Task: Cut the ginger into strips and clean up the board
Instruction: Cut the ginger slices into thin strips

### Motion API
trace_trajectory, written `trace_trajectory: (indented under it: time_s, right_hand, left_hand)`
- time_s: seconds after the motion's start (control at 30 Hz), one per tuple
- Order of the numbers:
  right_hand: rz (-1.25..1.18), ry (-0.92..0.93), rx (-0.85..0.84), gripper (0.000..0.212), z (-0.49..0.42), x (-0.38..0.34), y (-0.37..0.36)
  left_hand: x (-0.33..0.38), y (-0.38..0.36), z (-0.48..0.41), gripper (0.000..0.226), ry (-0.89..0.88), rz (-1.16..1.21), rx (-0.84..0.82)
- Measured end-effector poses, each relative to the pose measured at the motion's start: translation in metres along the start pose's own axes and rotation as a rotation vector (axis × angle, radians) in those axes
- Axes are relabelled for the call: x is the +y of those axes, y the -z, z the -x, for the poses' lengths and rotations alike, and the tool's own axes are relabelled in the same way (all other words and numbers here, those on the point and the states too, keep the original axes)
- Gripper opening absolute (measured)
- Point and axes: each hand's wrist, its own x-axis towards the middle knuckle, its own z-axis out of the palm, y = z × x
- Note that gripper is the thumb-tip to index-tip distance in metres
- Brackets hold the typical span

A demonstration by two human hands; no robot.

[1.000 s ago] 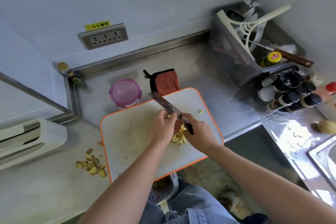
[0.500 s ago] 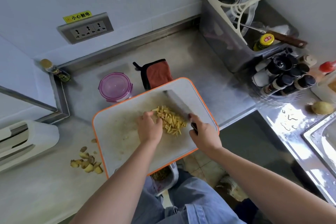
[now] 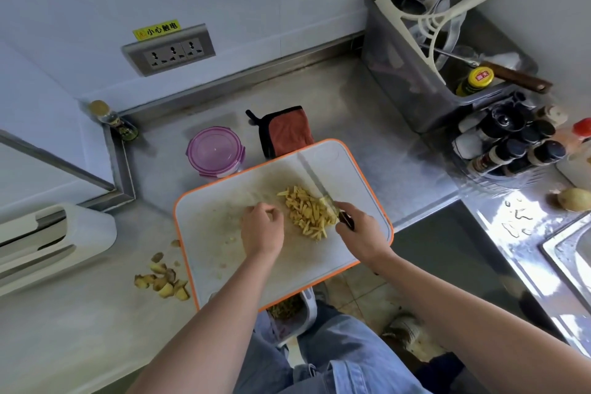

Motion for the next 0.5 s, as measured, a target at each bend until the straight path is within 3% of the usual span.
trace_trajectory:
  time_s: [0.07,0.17,0.27,0.37,0.43,0.5]
  right_hand:
    - [-0.404,-0.092,-0.029,0.012,0.000,-0.011,0.005]
    - [-0.852,-0.242,-0.107,0.021,-0.001,-0.028,0.016]
    - [-0.947,-0.315,-0.193,0.029,-0.006,-0.034,0.019]
    - [-0.975,-0.373,-0.236,0.035,-0.009,-0.033,0.019]
    - [-0.994,-0.409,-0.247,0.043,-0.008,-0.031,0.021]
    - [-0.976,-0.430,-0.248,0.048,-0.006,-0.029,0.024]
  left_hand:
    - [-0.001,0.001,0.000,0.021,-0.052,-0.029,0.035]
    - [0.004,0.002,0.004,0.024,-0.216,-0.020,0.113]
    - [0.013,0.006,0.015,0.031,-0.477,0.023,0.095]
    - [0.017,0.006,0.025,0.047,-0.699,-0.022,-0.118]
    - [0.013,0.001,0.028,0.055,-0.719,-0.124,-0.189]
    - [0.006,-0.003,0.027,0.067,-0.621,-0.239,-0.181]
